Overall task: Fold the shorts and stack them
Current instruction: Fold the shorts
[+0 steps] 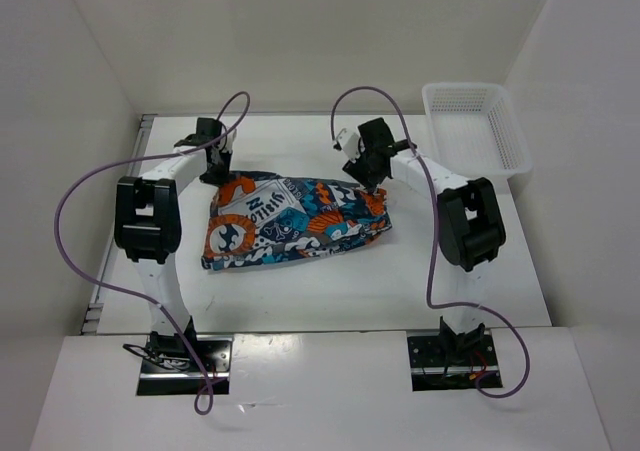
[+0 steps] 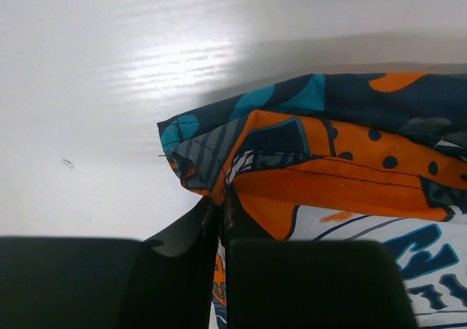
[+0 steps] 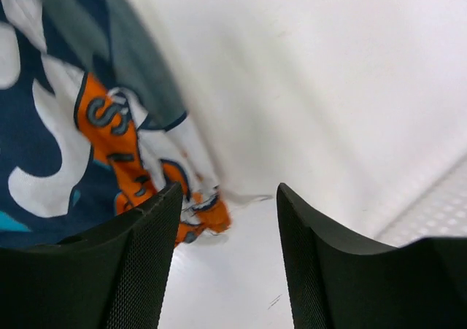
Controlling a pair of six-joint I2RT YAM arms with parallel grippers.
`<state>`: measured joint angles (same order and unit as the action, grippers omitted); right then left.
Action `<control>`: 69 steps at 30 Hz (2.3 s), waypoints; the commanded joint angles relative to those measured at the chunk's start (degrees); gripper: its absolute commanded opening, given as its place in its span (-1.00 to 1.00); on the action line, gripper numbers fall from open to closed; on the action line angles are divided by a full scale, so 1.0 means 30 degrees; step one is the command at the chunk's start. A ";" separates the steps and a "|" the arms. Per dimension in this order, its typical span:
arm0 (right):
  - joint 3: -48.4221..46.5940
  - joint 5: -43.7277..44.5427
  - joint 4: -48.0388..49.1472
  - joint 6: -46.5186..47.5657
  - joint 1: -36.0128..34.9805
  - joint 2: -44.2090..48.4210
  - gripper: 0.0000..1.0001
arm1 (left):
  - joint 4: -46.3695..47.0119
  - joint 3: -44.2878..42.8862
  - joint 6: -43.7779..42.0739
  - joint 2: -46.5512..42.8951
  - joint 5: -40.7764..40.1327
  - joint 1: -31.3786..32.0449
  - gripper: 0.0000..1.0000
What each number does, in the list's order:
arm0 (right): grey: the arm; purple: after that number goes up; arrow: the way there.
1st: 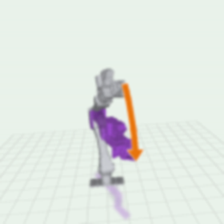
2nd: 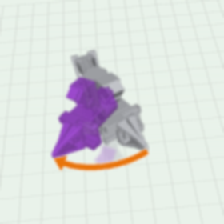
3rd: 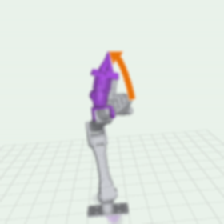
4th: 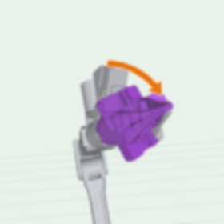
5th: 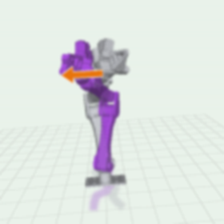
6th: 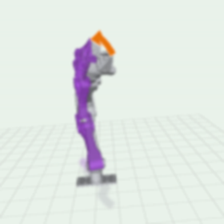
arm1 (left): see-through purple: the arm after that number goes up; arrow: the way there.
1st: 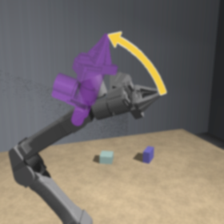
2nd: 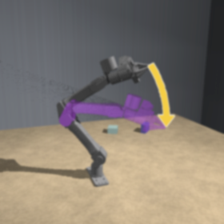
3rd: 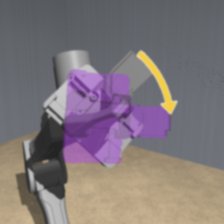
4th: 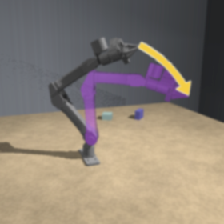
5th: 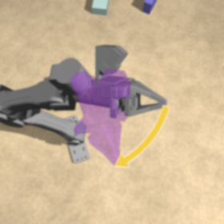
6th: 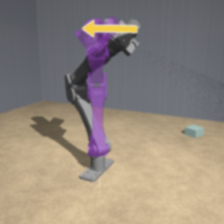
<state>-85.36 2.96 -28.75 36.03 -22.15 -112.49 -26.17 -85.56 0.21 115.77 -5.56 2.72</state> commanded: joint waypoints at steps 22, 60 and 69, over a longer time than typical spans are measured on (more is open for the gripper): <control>1.0700 0.0097 0.0500 0.2667 -0.5214 0.5679 -1.00 | -0.0006 -0.0980 -0.0069 0.2103 -0.3361 0.0206 -0.72; 0.3962 -0.8575 -0.0931 -0.7501 0.3048 0.0816 0.48 | -0.2262 0.2326 -0.0069 -0.2820 -0.0081 -0.0673 0.42; 0.5134 -0.8106 -0.0699 -0.7880 0.2843 0.0259 0.12 | -0.2262 0.2885 -0.0069 -0.1296 -0.0079 -0.1198 0.42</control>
<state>-71.68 -20.45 -30.50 13.30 -12.88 -109.49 -32.86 -77.93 0.19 110.39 -6.76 -0.40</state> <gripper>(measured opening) 0.593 0.708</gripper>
